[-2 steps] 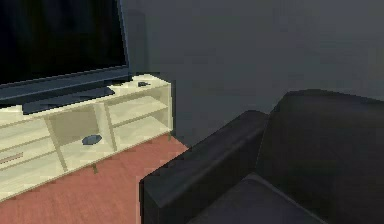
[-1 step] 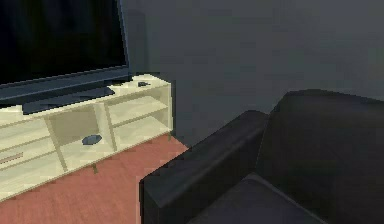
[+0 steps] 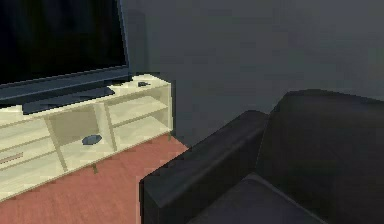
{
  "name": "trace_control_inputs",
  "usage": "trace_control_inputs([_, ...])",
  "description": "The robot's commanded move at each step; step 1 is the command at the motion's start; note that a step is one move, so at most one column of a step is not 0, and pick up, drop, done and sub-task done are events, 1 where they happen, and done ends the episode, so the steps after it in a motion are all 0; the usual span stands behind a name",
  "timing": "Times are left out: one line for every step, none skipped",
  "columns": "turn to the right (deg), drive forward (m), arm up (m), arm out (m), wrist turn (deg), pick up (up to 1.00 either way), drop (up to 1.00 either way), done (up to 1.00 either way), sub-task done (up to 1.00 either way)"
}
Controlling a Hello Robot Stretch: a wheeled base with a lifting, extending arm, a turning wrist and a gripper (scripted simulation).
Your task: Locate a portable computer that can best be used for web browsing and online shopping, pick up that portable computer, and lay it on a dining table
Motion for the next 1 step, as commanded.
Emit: trace_control_inputs([0.0,0.00,-0.30,0.00,0.0,0.00,0.00,0.00,0.00])
